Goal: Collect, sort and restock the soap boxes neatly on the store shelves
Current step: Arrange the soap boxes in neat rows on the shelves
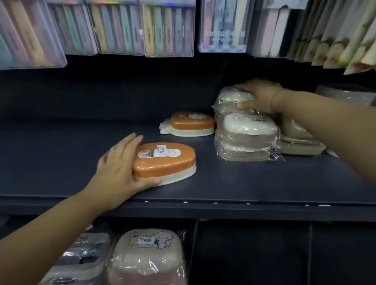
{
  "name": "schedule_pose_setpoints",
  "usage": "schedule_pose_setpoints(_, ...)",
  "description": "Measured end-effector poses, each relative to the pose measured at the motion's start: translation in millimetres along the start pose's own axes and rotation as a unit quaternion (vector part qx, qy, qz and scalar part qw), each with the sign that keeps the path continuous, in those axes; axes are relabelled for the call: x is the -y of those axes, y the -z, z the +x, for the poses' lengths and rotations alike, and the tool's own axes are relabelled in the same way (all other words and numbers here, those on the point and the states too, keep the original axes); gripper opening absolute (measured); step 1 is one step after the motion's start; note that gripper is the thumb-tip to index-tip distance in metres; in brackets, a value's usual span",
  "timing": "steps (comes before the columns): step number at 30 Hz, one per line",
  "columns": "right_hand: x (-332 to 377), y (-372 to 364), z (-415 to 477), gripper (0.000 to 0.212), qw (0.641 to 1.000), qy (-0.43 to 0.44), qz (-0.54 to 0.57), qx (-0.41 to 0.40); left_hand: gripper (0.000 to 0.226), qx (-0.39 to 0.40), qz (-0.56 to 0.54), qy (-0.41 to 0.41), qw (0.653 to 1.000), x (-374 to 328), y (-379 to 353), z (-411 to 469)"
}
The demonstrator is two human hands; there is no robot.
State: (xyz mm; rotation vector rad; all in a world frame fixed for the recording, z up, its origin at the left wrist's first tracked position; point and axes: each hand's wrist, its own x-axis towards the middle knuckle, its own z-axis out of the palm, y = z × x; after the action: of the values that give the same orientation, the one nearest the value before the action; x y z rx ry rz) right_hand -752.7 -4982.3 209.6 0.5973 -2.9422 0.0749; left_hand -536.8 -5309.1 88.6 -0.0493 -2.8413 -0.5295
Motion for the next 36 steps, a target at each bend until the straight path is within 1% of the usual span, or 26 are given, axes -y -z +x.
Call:
schedule_pose_setpoints(2, -3, -6, 5, 0.070, 1.000, -0.004, -0.013, -0.003, 0.137, 0.037, 0.000, 0.054, 0.998, 10, 2, -4)
schedule_pose_setpoints(3, -4, -10, 9, 0.069, 1.000, -0.006, -0.011, -0.005, 0.138, 0.060, 0.018, 0.071, 0.996, 15, 2, -7)
schedule_pose_setpoints(6, 2, -17, 13, 0.070, 0.999, -0.025, -0.033, -0.019, 0.135, 0.088, 0.064, 0.081, 0.991, 27, 5, -16)
schedule_pose_setpoints(8, 22, -15, 1, 0.070, 0.996, -0.023, -0.006, -0.086, 0.131, 0.087, 0.080, 0.077, 0.990, 36, 7, -24)
schedule_pose_setpoints(9, 38, -13, -11, 0.069, 0.990, 0.000, 0.038, -0.138, 0.129, 0.088, 0.090, 0.075, 0.989, 38, 9, -27)
schedule_pose_setpoints(10, 58, -12, -29, 0.067, 0.978, 0.047, 0.091, -0.184, 0.125, 0.090, 0.102, 0.073, 0.988, 39, 10, -29)
schedule_pose_setpoints(11, 82, -14, -47, 0.066, 0.965, 0.101, 0.142, -0.194, 0.122, 0.093, 0.112, 0.072, 0.987, 40, 10, -29)
schedule_pose_setpoints(12, 108, -18, -68, 0.069, 0.959, 0.149, 0.184, -0.157, 0.119, 0.097, 0.120, 0.072, 0.985, 39, 11, -29)
schedule_pose_setpoints(13, 133, -25, -86, 0.074, 0.957, 0.180, 0.208, -0.086, 0.118, 0.101, 0.125, 0.073, 0.984, 37, 11, -29)
schedule_pose_setpoints(14, 155, -35, -99, 0.080, 0.959, 0.190, 0.211, -0.006, 0.117, 0.105, 0.129, 0.074, 0.983, 36, 12, -29)
schedule_pose_setpoints(15, 173, -46, -106, 0.086, 0.961, 0.189, 0.196, 0.050, 0.117, 0.105, 0.129, 0.076, 0.983, 35, 12, -29)
schedule_pose_setpoints(16, 187, -57, -108, 0.091, 0.965, 0.182, 0.171, 0.075, 0.117, 0.104, 0.128, 0.076, 0.983, 34, 13, -29)
schedule_pose_setpoints(19, 205, -73, -95, 0.101, 0.980, 0.133, 0.133, 0.073, 0.118, 0.108, 0.130, 0.076, 0.983, 32, 14, -29)
schedule_pose_setpoints(23, 200, -66, -74, 0.096, 0.985, 0.101, 0.126, 0.060, 0.119, 0.112, 0.136, 0.076, 0.981, 33, 13, -30)
schedule_pose_setpoints(24, 195, -61, -66, 0.096, 0.986, 0.092, 0.132, 0.044, 0.121, 0.112, 0.136, 0.077, 0.981, 33, 13, -30)
schedule_pose_setpoints(27, 174, -46, -28, 0.095, 0.989, 0.052, 0.129, -0.046, 0.125, 0.114, 0.138, 0.077, 0.981, 31, 13, -30)
schedule_pose_setpoints(28, 169, -42, -15, 0.095, 0.988, 0.040, 0.132, -0.063, 0.125, 0.114, 0.137, 0.077, 0.981, 31, 13, -29)
schedule_pose_setpoints(29, 165, -39, -3, 0.094, 0.987, 0.031, 0.141, -0.065, 0.126, 0.114, 0.136, 0.077, 0.981, 31, 13, -29)
schedule_pose_setpoints(32, 159, -37, 24, 0.092, 0.985, 0.030, 0.164, -0.031, 0.134, 0.109, 0.134, 0.076, 0.982, 30, 14, -29)
schedule_pose_setpoints(36, 154, -43, 46, 0.092, 0.990, 0.021, 0.135, 0.021, 0.137, 0.108, 0.129, 0.077, 0.983, 30, 14, -29)
